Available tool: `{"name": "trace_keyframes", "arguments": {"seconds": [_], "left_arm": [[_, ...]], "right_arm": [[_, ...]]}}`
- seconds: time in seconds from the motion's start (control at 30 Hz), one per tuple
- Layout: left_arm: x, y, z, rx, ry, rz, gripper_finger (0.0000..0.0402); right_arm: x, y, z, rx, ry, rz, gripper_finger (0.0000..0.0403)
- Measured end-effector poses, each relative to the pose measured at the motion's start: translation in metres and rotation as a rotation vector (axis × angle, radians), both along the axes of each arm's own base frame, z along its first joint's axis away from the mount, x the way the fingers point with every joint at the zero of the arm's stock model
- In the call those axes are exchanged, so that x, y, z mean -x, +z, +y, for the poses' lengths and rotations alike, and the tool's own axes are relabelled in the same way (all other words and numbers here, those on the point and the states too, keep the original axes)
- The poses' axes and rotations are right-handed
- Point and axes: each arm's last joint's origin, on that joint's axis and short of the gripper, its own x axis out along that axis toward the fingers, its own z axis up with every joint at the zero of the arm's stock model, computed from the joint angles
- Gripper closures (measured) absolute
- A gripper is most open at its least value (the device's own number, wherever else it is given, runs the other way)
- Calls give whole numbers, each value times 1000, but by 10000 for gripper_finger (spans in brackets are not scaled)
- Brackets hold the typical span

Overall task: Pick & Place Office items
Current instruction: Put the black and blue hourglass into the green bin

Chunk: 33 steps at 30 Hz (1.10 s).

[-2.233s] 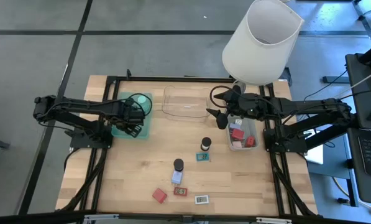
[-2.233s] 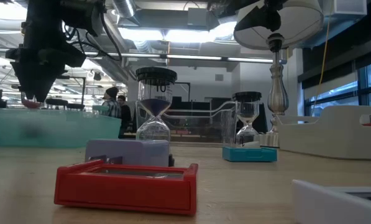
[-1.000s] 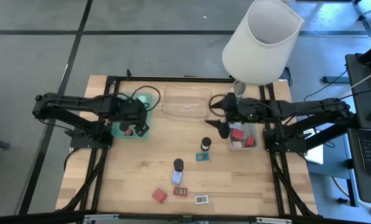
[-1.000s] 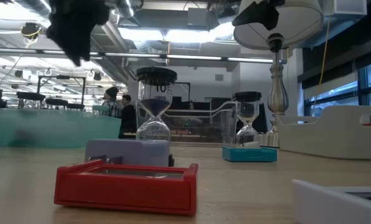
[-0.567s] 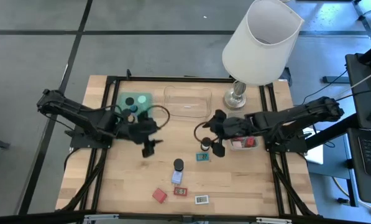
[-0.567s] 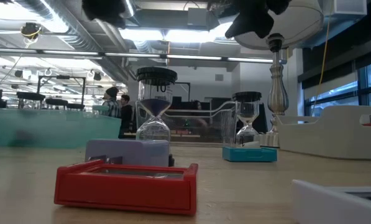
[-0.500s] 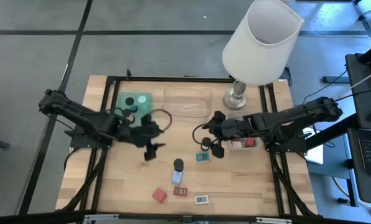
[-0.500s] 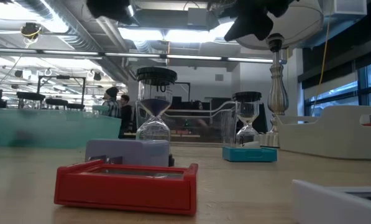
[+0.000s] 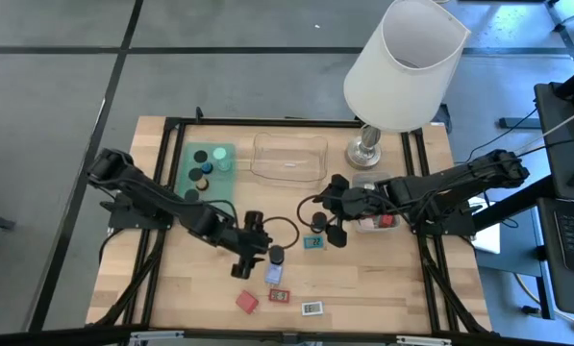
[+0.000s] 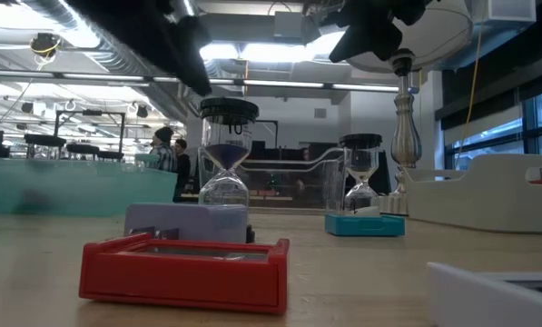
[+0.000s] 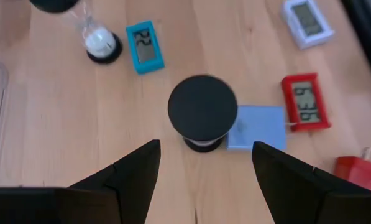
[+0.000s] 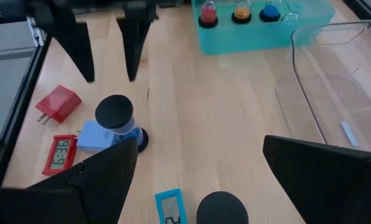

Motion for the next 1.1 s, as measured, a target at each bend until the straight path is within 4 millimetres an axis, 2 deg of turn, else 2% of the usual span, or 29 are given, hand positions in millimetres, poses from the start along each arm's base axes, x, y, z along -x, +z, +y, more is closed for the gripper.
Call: {"name": "trace_keyframes", "arguments": {"seconds": [0.37, 0.87, 1.1], "left_arm": [[-12, -20, -3, -40, -30, 25, 150], [-22, -17, 7, -35, -81, -23, 150], [-35, -37, 9, 57, -122, 12, 150]], "right_arm": [[0, 0, 0, -11, -9, 4, 53], [0, 0, 0, -7, -3, 4, 53], [0, -1, 0, -6, -3, 8, 53]]}}
